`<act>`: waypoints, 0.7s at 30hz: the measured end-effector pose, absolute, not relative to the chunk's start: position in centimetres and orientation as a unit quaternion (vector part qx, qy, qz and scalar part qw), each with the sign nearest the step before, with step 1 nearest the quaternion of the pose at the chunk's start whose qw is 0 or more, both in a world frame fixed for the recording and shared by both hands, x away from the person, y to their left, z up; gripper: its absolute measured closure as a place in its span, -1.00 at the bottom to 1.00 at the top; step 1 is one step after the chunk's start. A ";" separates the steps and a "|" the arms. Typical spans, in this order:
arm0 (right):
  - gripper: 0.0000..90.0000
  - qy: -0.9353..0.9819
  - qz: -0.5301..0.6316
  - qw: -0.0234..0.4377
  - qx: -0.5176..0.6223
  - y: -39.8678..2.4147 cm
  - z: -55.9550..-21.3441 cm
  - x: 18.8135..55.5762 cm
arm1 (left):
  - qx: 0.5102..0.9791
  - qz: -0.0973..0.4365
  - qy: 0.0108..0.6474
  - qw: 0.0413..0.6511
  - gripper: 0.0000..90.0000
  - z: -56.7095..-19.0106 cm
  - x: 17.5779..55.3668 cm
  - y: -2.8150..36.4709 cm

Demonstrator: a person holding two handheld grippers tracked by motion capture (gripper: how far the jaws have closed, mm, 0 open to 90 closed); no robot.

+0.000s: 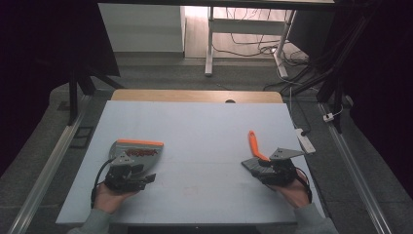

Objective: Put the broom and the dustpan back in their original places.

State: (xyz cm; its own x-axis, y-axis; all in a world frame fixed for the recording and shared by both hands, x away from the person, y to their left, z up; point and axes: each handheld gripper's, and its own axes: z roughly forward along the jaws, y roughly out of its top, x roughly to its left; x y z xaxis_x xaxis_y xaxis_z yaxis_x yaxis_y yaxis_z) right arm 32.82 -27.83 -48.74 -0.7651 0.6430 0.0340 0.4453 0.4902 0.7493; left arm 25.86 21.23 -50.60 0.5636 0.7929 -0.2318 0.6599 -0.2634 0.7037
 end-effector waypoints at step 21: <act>0.01 0.854 0.414 0.130 0.287 -27.6 -48.7 31.8 | 0.795 0.069 0.453 0.397 -0.24 -51.0 25.1 20.9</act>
